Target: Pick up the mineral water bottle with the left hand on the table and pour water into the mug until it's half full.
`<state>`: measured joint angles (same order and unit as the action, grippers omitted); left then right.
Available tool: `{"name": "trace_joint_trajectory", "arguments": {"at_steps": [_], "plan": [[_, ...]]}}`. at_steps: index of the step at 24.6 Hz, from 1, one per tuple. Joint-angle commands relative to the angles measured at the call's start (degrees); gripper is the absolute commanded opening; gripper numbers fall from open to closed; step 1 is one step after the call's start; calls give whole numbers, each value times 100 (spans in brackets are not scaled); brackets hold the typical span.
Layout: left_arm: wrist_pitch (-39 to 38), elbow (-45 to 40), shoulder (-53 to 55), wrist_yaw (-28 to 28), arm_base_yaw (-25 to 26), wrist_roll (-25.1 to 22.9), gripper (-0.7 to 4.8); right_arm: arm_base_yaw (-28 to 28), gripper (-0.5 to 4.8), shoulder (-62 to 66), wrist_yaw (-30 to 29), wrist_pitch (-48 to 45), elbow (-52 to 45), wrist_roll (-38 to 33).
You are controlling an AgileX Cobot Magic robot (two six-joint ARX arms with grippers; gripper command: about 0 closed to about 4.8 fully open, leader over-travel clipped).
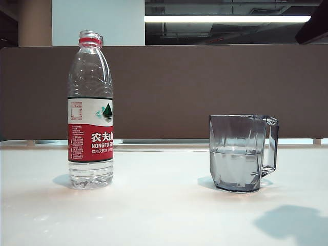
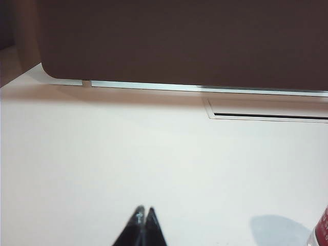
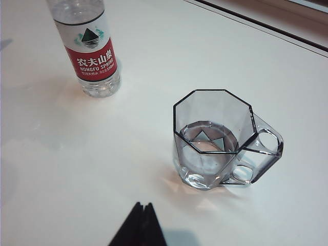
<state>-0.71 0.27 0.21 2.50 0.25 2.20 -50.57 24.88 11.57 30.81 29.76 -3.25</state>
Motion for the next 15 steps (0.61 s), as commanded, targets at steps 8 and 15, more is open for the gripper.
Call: {"name": "trace_joint_trajectory", "arguments": {"at_steps": [8, 15], "plan": [[-50, 33, 2, -140, -4, -7, -5, -2, -1, -4, 9, -101, 44, -17], [-181, 33, 2, -142, -4, -7, -5, -2, -1, -4, 9, -101, 44, -17]]}}
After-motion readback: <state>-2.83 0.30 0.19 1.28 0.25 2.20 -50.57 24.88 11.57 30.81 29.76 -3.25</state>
